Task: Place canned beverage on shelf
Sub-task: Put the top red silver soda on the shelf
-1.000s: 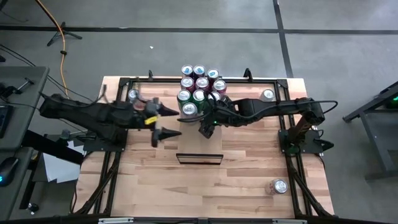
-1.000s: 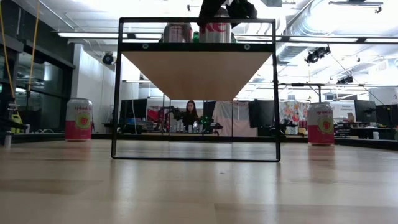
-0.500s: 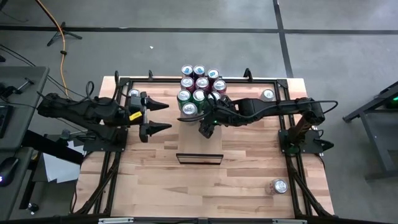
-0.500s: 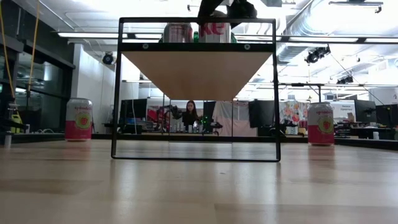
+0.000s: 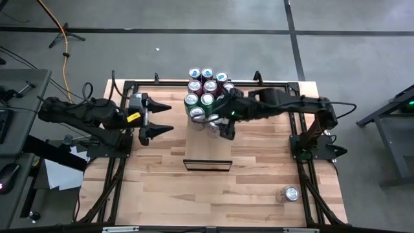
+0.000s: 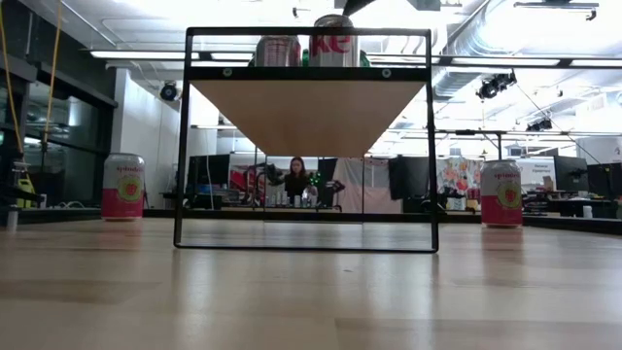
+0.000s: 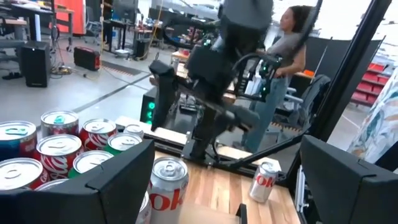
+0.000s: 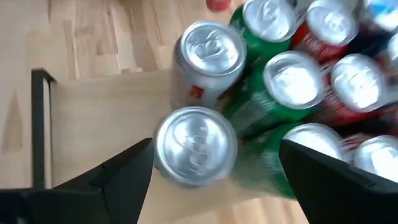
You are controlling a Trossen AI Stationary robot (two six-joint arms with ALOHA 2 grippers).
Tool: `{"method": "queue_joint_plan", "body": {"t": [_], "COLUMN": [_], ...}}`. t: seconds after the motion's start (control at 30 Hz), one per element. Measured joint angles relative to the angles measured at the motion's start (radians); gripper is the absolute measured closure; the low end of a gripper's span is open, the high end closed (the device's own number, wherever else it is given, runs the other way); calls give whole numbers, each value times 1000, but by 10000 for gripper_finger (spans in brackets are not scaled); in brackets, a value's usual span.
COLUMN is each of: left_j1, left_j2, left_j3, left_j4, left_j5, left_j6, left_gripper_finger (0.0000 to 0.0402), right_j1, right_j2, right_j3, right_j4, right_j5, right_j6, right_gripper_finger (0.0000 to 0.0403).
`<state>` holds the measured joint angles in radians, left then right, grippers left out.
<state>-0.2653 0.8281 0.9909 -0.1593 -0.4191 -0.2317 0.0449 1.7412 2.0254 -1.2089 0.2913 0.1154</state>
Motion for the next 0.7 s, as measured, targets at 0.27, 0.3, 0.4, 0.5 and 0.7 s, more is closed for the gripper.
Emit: {"method": "queue_joint_plan", "body": {"t": [0.27, 0.3, 0.4, 0.5, 0.7], "left_j1": [0, 0, 0, 0, 0], "left_j2": [-17, -17, -8, 0, 15], "left_j3": [0, 0, 0, 0, 0], "left_j4": [-2, -1, -1, 1, -2], "left_j5": [1, 1, 1, 1, 1], "left_j6": [-14, -24, -28, -28, -28], "left_gripper_finger": [69, 69, 69, 69, 69], "right_j1": [-108, -122, -153, -165, -165], "right_j2": [-1, -1, 11, 25, 50], "right_j3": [81, 77, 72, 73, 73], "right_j4": [-90, -94, -99, -90, -68], "right_j5": [-292, -331, -380, -385, -423], "right_j6": [-158, -172, -215, -259, -347], "right_gripper_finger": [71, 71, 71, 71, 71]}}
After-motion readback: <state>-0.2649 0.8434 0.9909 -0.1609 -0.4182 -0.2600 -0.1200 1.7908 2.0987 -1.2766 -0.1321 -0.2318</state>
